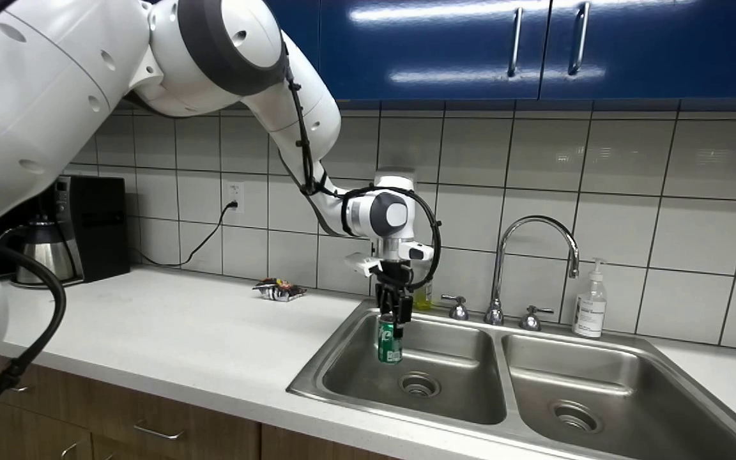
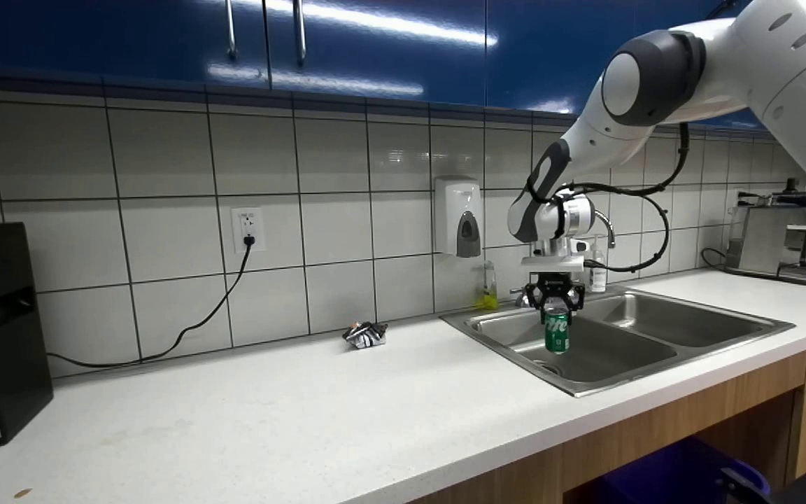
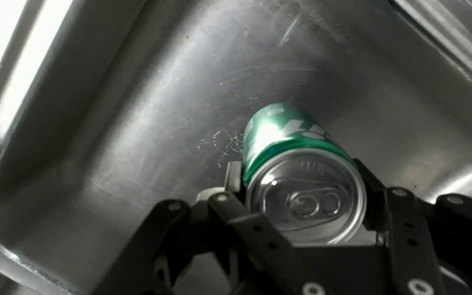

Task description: Put the can in the left sink

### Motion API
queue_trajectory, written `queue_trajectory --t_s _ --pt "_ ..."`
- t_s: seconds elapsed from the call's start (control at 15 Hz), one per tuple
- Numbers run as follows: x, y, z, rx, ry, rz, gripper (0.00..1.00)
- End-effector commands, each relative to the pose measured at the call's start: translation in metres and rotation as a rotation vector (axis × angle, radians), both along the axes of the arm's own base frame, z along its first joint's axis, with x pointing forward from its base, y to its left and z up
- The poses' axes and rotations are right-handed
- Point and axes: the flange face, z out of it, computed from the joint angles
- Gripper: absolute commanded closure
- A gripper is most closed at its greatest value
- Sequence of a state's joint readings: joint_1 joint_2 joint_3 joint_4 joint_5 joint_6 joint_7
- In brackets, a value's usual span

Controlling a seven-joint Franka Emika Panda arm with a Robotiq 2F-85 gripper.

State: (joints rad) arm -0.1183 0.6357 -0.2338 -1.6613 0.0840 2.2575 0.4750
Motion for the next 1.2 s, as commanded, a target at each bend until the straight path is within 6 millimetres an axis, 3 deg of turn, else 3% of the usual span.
queue_trajectory --t_s 0.0,0.67,1.13 --pt "-0.005 -0.01 -0.011 0.014 -0.019 -0.038 0.62" --pt "-0.013 -0.021 -0.065 0.035 0.006 -0.07 0.62" --pt "-0.02 -0.028 -0.089 0.043 0.029 -0.086 0.62"
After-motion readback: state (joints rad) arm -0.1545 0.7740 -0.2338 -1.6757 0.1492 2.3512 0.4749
